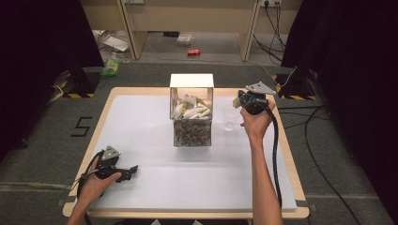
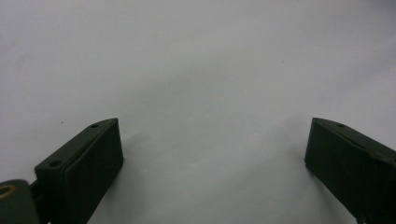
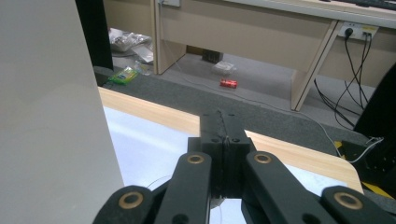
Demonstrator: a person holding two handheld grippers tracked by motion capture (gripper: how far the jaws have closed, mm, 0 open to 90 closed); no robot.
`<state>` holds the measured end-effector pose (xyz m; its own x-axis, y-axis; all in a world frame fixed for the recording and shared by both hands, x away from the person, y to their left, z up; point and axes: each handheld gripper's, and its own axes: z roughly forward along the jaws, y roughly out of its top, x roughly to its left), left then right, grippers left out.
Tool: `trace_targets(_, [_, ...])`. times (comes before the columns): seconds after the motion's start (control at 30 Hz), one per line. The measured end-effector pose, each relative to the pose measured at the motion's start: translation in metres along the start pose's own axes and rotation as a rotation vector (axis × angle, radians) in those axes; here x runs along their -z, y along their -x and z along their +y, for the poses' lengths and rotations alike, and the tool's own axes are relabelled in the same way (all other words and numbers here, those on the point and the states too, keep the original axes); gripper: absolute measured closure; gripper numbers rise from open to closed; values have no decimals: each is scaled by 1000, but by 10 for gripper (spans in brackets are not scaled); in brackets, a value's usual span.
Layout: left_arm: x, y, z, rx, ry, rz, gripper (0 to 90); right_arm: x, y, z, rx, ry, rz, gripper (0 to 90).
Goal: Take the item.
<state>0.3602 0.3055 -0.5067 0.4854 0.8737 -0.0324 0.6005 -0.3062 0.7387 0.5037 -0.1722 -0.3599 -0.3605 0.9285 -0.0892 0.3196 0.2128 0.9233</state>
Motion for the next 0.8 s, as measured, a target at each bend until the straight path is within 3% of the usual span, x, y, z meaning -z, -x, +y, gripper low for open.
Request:
trace_targets(0.33, [0,0,0,0,0,-1,34,-10,-9,-6,28,-28,4,900])
trace_targets(0.8, [0,0,0,0,1,0,34,-14,-9,-25,-1,-37,19,900])
